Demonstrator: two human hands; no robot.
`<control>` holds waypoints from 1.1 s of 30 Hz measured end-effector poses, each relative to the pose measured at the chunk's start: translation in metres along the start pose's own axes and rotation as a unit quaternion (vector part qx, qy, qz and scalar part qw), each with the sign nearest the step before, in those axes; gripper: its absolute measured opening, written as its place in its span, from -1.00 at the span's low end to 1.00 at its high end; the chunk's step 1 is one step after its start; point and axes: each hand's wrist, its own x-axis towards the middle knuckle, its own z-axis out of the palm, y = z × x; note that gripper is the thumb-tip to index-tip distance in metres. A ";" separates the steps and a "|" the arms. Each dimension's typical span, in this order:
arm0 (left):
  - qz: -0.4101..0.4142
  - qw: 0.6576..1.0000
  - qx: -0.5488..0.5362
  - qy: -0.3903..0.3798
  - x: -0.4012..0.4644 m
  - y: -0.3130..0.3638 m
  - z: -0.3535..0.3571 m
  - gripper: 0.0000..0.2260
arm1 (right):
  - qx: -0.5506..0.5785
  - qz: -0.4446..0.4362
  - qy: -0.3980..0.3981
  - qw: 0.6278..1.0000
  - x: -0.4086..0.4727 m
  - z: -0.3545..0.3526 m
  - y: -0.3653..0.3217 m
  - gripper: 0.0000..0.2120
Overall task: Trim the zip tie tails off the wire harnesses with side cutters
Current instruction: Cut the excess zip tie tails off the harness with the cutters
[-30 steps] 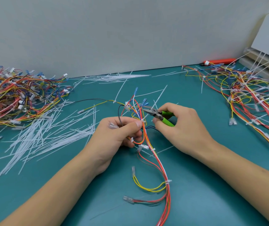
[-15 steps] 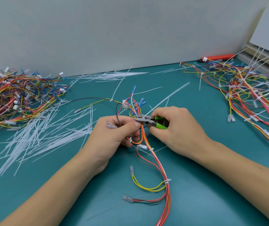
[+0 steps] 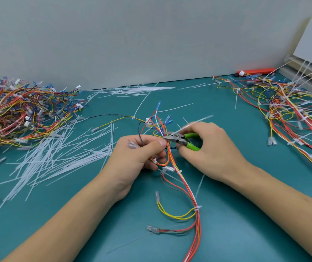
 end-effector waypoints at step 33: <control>0.013 1.000 0.027 0.002 -0.001 -0.002 0.003 -0.84 | -0.027 0.002 -0.013 1.000 -0.004 -0.002 -0.006 -0.80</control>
